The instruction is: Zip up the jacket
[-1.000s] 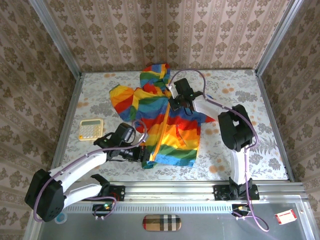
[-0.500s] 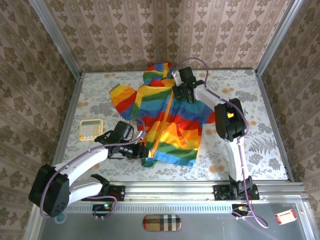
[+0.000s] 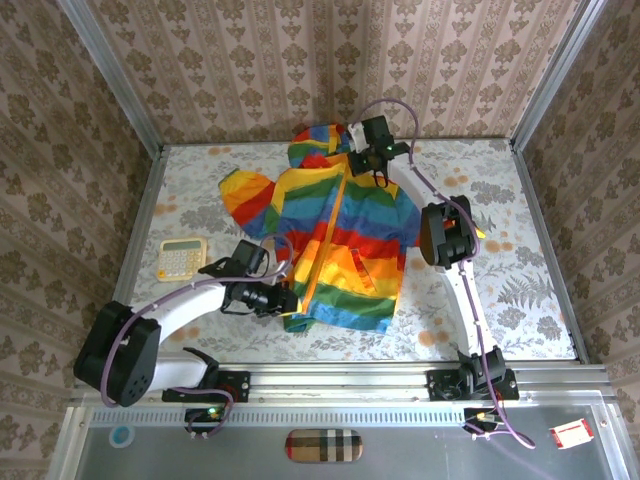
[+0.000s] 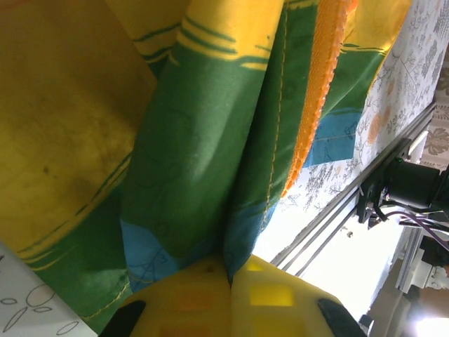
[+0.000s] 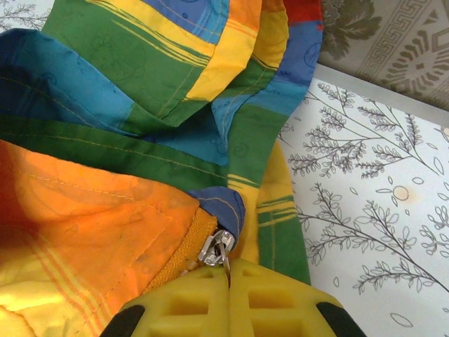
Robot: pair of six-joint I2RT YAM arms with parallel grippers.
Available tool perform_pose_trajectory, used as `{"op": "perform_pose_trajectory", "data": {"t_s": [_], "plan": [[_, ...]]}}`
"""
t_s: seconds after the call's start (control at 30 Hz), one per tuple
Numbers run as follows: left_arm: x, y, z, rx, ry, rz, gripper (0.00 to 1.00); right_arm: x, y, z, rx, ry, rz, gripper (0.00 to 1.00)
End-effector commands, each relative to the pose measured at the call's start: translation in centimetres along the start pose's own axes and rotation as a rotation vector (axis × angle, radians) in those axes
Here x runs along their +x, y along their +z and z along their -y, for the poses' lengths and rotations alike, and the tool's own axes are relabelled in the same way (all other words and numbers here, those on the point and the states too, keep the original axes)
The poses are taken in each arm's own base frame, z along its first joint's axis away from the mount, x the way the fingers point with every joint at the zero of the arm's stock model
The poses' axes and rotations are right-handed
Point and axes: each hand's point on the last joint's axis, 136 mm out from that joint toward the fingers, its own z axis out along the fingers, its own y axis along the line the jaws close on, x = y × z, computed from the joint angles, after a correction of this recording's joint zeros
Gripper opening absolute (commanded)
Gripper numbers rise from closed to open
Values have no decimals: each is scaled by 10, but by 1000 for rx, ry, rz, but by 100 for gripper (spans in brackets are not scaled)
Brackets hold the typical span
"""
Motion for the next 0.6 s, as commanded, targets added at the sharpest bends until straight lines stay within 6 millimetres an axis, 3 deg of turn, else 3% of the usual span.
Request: {"op": "perform_pose_trajectory", "data": {"t_s": [0.0,0.2,0.4,0.57], "plan": [[31,3,-9,-3,-94,-126,0,-27,-7,43,100,24,88,0],[25,3,-11,-6,-93,-113,0,-35,-15,52,119,30,106,0],[27,6,-15,-8,-91,-109,0,-50,-39,65,160,29,117,0],[25,5,-16,-15,-75,-93,0,-47,-56,68,162,43,74,3]]}}
